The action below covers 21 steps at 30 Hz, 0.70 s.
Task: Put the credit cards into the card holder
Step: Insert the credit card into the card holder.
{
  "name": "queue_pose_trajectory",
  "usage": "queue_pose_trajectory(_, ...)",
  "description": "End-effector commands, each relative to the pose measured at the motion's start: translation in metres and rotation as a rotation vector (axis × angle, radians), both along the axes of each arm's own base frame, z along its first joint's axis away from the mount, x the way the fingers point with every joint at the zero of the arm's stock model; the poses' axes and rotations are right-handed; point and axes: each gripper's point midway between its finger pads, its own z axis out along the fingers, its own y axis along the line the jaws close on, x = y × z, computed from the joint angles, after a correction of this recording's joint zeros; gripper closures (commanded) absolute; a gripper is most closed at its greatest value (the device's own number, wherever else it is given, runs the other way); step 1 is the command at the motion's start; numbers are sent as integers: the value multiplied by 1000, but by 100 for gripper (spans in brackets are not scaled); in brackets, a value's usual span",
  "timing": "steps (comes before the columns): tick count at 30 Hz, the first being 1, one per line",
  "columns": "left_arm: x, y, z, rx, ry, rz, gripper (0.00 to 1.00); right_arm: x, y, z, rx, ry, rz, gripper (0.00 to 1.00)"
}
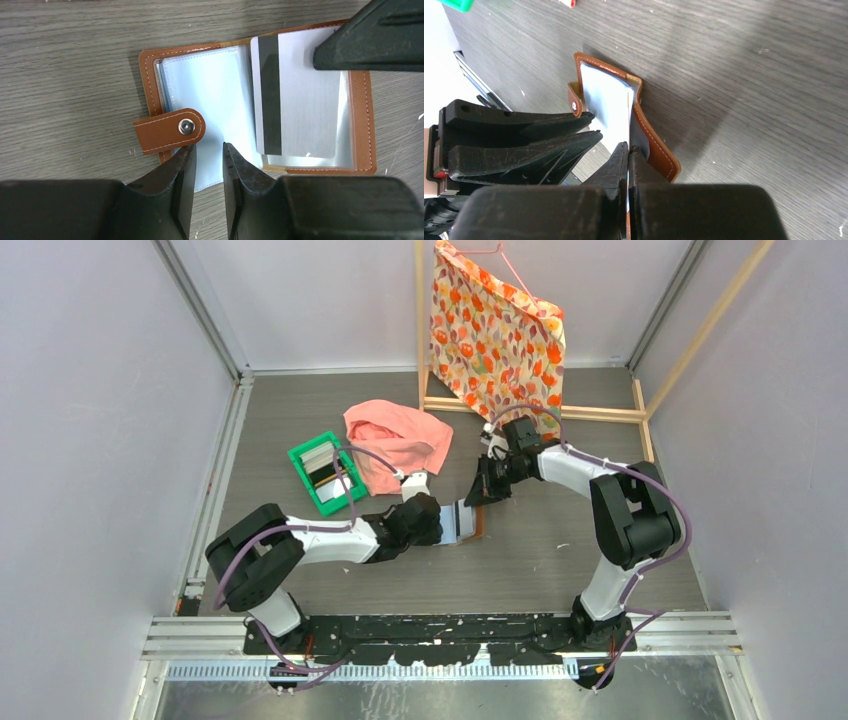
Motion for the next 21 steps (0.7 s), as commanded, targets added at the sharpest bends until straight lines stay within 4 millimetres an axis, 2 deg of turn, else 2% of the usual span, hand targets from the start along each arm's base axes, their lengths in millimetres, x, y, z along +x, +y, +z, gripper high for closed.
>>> queue_pose_trajectory(1, -2, 4, -13, 19, 16, -8, 73, 16, -2, -2, 39, -29, -56, 99)
queue_pose_trajectory(9, -6, 6, -20, 5, 33, -1, 74, 22, -9, -15, -3, -47, -103, 99)
queue_pose_trajectory(21, -8, 13, -20, -66, 49, 27, 73, 12, -6, -27, 43, -8, -162, 99)
